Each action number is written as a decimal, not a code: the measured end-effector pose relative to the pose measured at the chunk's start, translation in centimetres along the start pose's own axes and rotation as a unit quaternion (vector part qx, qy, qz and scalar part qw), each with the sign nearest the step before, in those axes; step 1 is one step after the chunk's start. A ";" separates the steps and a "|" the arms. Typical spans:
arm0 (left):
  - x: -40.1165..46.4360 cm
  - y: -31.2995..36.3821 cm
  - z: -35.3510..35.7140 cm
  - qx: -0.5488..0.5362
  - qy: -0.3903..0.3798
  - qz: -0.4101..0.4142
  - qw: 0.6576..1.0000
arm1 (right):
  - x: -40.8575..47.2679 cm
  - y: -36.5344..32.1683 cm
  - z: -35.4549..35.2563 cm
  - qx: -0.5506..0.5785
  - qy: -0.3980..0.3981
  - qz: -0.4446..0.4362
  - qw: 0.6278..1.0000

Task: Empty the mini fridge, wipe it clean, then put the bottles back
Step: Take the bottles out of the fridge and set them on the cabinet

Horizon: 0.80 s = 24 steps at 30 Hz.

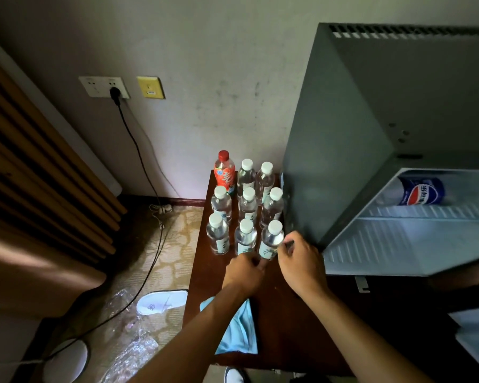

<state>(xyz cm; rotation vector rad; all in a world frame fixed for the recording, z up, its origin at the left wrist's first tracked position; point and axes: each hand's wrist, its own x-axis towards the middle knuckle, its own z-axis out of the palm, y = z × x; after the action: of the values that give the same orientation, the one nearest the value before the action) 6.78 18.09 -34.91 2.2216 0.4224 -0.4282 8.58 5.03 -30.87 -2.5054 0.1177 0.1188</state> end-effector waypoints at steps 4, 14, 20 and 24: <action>-1.4 0.0 0.5 -0.001 -0.007 0.013 1.000 | -1.7 1.3 -0.3 0.036 0.041 -0.006 0.998; -5.7 5.3 3.6 -0.025 -0.052 0.126 0.990 | -4.4 5.3 -4.3 0.146 0.176 -0.015 0.973; -7.8 11.2 5.7 -0.079 -0.088 0.187 0.975 | -3.6 9.0 -9.9 0.199 0.195 0.007 0.960; -8.6 16.0 6.5 -0.055 -0.067 0.240 0.967 | -3.0 11.6 -13.1 0.227 0.200 0.025 0.953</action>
<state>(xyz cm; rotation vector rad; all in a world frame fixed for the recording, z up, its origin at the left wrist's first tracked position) 5.03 1.89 -24.52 2.0815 -0.1642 -0.2807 5.07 -11.90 -26.79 -2.0347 0.3353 -0.3616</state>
